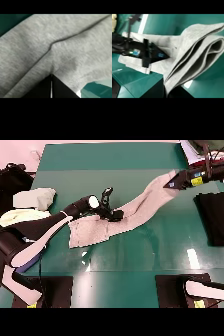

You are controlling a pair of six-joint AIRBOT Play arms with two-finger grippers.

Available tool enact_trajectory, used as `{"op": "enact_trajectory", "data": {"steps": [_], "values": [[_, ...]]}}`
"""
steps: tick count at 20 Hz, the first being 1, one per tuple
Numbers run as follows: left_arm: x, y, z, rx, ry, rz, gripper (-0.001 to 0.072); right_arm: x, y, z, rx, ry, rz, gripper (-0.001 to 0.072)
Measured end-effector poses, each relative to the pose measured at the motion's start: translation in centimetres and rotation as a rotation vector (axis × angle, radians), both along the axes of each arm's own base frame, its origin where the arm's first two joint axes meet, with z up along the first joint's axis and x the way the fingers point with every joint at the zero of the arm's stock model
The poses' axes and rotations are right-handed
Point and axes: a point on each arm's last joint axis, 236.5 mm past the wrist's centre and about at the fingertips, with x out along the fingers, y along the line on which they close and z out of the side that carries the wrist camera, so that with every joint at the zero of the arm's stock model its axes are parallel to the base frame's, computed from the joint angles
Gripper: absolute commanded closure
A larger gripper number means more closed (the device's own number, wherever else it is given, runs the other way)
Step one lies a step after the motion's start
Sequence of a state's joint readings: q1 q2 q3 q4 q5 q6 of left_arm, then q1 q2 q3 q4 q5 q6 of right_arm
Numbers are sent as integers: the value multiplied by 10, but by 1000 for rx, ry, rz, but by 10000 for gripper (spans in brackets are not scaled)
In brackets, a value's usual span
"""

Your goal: Fold the shirts.

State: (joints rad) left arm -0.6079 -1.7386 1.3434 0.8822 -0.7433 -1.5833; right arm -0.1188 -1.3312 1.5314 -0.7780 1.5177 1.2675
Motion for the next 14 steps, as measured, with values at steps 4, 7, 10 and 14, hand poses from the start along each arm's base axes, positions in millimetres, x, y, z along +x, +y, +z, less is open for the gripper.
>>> {"op": "enact_trajectory", "data": {"steps": [4,7,10,14], "values": [[6,-5,4,-12,-10,13,686,-13,46,39,7,-91,87,699],[18,-5,25,-25,-35,-3,686,-22,79,59,23,-146,142,699],[43,25,68,1,-106,-12,686,-31,111,72,47,-186,190,699],[86,115,157,55,-278,91,686,-50,170,68,88,-183,295,699]]}}
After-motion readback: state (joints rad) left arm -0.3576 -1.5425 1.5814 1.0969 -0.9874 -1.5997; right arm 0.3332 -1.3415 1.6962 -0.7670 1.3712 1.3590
